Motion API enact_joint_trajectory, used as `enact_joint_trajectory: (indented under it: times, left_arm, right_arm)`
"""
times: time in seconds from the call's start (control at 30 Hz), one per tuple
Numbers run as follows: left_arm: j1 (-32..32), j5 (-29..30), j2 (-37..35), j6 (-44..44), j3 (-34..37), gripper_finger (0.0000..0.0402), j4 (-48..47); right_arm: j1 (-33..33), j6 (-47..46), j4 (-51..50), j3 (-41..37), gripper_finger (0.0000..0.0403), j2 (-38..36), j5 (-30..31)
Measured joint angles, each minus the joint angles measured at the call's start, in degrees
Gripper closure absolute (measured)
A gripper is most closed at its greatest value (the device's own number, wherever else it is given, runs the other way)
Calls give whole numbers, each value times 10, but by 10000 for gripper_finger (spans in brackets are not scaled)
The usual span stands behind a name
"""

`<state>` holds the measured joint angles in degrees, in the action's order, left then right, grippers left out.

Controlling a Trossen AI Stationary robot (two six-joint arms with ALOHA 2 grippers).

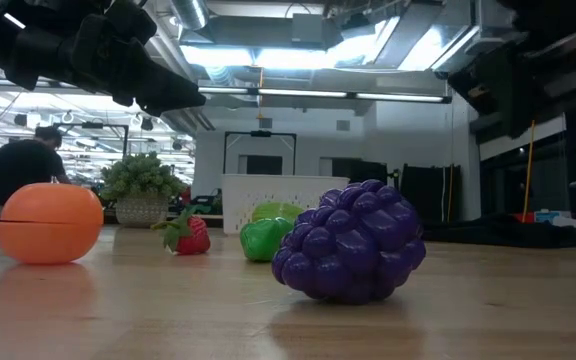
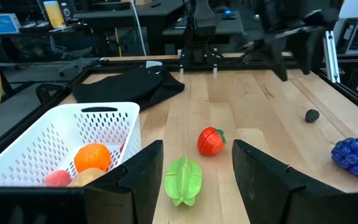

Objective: Pick and placing Produce into tupperware
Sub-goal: Put the blackberry into the white bin

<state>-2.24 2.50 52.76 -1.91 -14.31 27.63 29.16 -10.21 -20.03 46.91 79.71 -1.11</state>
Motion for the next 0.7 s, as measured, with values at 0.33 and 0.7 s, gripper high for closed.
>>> enact_joint_trajectory:
  times: [0.33,0.7]
  left_arm:
    - [0,0,0,3,0,217,-1]
    - [0,0,0,33,0,217,-1]
  right_arm:
    - [119,-155,-8,31,178,59,126]
    - [184,-262,36,40,177,134,186]
